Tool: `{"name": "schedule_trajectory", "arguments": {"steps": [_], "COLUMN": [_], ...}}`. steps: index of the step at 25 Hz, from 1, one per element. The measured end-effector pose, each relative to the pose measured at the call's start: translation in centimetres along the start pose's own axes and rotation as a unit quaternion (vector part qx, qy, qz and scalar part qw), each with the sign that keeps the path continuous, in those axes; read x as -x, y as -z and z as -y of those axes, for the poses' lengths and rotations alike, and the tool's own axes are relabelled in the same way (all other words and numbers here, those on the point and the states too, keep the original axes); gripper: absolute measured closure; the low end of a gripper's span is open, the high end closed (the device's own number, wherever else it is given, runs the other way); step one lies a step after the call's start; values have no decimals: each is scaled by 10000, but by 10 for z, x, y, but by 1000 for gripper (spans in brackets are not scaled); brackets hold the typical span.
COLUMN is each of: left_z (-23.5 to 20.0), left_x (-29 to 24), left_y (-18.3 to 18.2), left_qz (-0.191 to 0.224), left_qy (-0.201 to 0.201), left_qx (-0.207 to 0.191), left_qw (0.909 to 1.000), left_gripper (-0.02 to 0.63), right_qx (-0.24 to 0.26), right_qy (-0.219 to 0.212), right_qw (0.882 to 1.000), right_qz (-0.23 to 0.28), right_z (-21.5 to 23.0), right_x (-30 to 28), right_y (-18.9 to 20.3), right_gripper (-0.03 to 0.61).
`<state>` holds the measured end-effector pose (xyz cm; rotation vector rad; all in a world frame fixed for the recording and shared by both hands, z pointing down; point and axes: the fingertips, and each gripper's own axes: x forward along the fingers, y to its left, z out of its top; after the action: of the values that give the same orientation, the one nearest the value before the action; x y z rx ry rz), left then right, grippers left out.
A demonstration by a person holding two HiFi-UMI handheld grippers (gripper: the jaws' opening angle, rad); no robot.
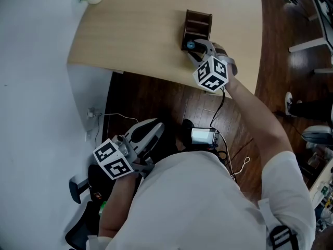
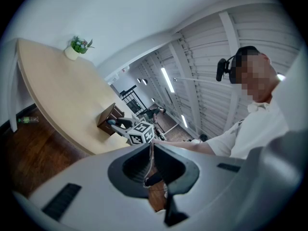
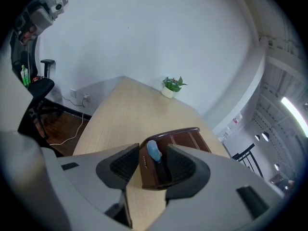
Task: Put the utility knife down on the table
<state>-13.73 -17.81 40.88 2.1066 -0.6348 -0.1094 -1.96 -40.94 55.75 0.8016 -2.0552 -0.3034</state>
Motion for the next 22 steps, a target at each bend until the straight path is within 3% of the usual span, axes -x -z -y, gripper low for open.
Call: {"name": "schedule_trajectory", "arguments": {"steps": [8, 15, 22], "left_z": [2, -8, 53], "left_x": [-3, 0, -41], "left_y": [-5, 5, 37], "left_qz": [126, 118, 55], "left_qy": [17, 117, 134], "left_qx": [-116, -111, -314], "left_qw": [9999, 9998, 9994], "left_gripper": [609, 609, 609], "right_qx": [-128, -602, -1248], "right_qy": [187, 362, 183], "right_qw": [9997, 9975, 9919], "right_qz": [0, -108, 139], "right_z": [-1, -17, -18], "right_x": [31, 56, 132], "right_y": [6, 16, 52], "right_gripper": [419, 419, 419]}}
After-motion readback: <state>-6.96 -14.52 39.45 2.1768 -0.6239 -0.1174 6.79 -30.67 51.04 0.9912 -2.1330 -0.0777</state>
